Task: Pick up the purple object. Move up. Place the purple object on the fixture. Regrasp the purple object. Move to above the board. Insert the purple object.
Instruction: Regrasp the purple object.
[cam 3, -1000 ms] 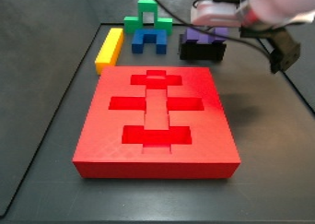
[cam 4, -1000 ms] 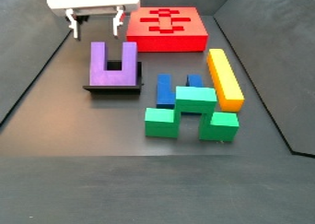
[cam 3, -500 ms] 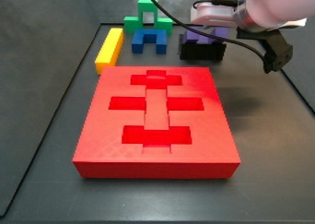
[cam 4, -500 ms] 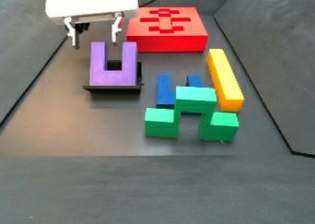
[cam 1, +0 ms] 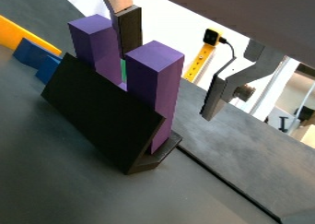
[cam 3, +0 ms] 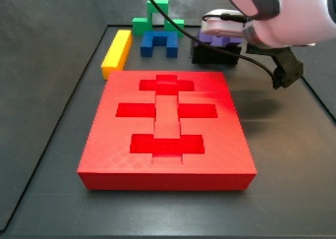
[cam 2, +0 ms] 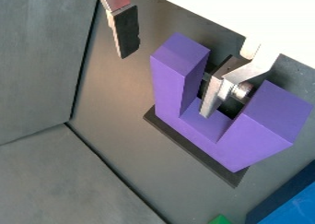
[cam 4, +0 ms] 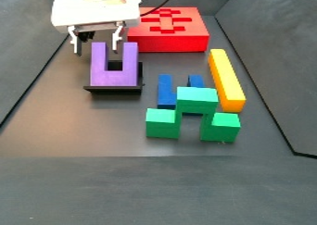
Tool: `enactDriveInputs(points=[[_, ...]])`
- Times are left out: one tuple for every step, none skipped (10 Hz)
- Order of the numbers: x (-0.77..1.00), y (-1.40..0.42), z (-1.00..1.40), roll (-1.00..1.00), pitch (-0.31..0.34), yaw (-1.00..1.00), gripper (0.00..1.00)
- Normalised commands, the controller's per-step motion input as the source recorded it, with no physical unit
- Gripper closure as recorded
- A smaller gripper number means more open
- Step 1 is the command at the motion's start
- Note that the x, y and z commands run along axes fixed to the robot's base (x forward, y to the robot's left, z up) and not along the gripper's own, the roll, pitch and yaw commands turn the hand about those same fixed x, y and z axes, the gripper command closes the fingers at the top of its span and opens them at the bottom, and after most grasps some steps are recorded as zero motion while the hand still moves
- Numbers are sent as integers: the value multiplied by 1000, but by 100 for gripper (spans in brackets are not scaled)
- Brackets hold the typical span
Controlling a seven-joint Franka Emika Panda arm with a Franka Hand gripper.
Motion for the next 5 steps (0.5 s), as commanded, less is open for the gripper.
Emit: enactDriveInputs(points=[[0,0,-51,-137,0,0,0],[0,0,-300,-194,54,0,0],[0,0,0,0,0,0,0],[0,0,0,0,0,0,100],[0,0,0,0,0,0,100]])
